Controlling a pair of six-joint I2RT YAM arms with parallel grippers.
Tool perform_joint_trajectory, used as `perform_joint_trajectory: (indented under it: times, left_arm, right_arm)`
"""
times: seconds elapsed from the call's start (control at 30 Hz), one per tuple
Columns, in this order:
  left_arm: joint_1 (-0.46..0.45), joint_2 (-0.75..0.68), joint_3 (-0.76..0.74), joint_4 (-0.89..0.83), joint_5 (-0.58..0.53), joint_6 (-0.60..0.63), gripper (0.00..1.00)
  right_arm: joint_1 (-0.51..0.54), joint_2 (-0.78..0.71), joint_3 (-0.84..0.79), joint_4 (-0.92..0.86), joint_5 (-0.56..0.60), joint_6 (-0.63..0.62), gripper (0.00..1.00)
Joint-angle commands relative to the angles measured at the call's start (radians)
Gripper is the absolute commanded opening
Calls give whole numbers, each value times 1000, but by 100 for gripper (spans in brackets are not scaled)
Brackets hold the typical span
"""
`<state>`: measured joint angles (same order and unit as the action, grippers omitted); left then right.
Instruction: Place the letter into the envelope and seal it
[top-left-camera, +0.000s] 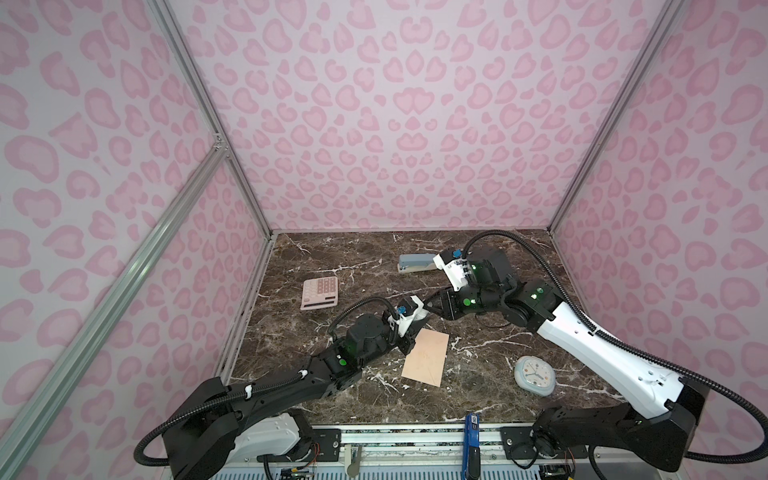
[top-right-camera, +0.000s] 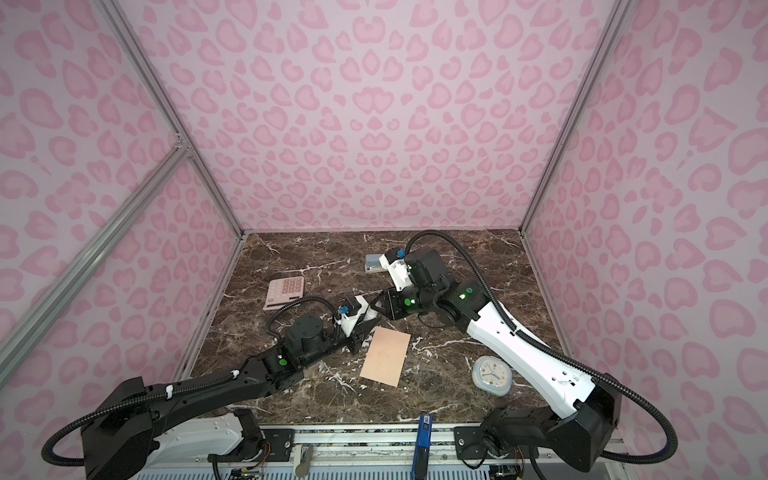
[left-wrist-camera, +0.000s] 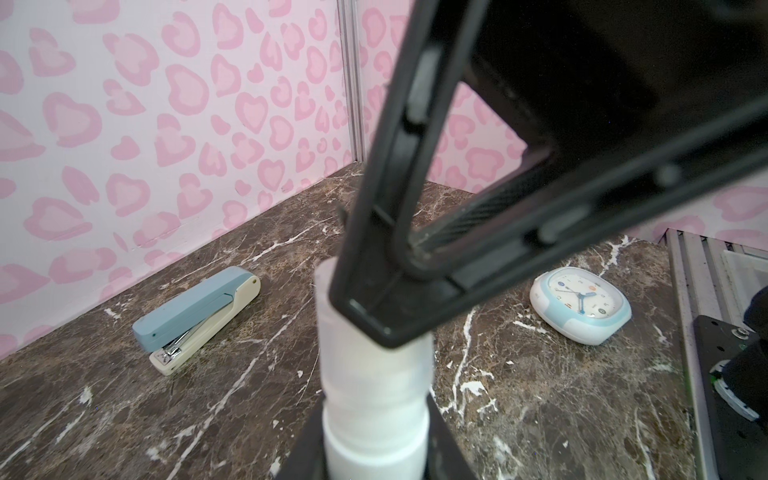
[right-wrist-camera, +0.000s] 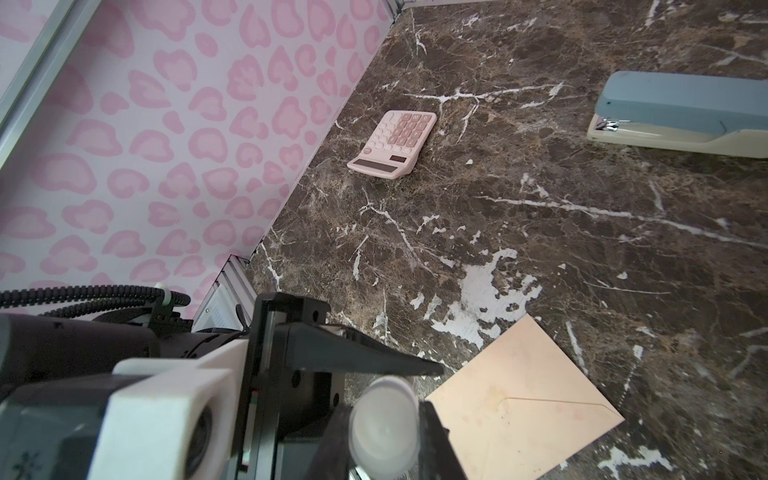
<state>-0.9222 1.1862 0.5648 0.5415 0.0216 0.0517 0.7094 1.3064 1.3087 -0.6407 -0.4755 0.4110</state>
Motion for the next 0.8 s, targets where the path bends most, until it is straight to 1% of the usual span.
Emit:
perform_joint_trajectory:
  times: [0.0,0.4,0.63,0.77]
  left_arm:
    - [-3,-4,18,82,21,4,4]
    - [-3,-5,22,84,9,2,4]
    - [-3,-6,27,86,6,5,4]
    - [-3,-13,17,108,-7,1,4]
  right_arm:
    - [9,2,-5,16,14,2,22]
    - [50,17,12,-24,78,-25,22]
    - [61,25,12,-18,81,-20,21]
    - [84,37,2,-9,92,-12,20]
